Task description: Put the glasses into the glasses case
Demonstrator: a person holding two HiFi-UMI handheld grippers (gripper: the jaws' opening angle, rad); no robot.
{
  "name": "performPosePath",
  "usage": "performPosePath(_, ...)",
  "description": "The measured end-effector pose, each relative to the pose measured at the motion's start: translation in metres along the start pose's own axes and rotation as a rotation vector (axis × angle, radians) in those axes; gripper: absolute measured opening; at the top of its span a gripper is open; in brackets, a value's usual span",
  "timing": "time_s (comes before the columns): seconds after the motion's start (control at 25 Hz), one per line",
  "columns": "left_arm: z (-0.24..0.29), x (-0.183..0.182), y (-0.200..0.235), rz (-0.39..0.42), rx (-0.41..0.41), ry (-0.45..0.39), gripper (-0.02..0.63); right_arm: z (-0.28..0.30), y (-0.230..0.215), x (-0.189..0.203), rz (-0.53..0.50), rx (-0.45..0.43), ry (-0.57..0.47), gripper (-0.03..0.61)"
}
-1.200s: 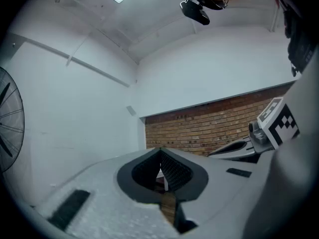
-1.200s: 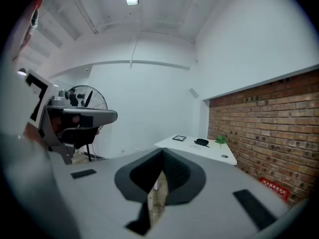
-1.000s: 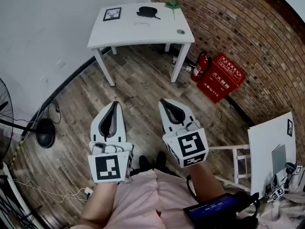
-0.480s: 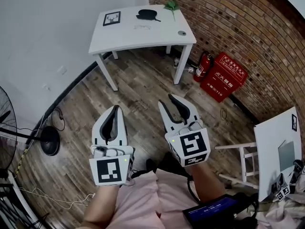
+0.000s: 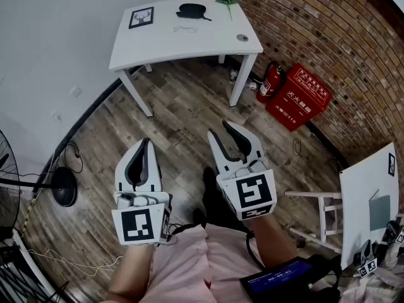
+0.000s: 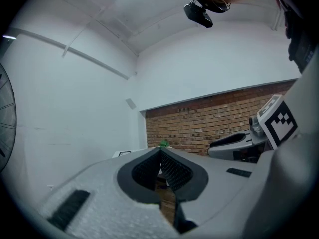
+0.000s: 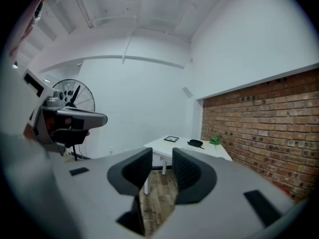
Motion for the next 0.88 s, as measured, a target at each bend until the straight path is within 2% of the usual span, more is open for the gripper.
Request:
performPosePath(0.2,0.056,0.027,0.012,-0.012,0.007,0.059,0.004,0.052,-0.034,0.024,0.009,0.01,0.027,0.123)
performPosePath(0.44,0.133,0.049,0.025,0.008,-0.003,0.08,0.003,0.118,-0.083,0.041,0.035,-0.006,0.049,0.115)
performPosePath(0.64,0.191,0.05,0.032,0.016,-0.019,0.077,0.003,0.165,-0.12,0.041,0.042,-0.029,0.037,0.109)
performPosePath(0.88,0.229,0.038,0.036,0.041,-0.031,0.033,0.004,0.197,-0.143,0.03,0.04,-0.051,0.004,0.106)
Point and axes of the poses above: the fingertips, and each gripper's own axes: z forward along the fingers, y to its left, x out of its underside, the point moved 5 cm from there along -z, backward along the fingers, and after that the axes turned 11 degrees about -y, right-handed, at the moved point
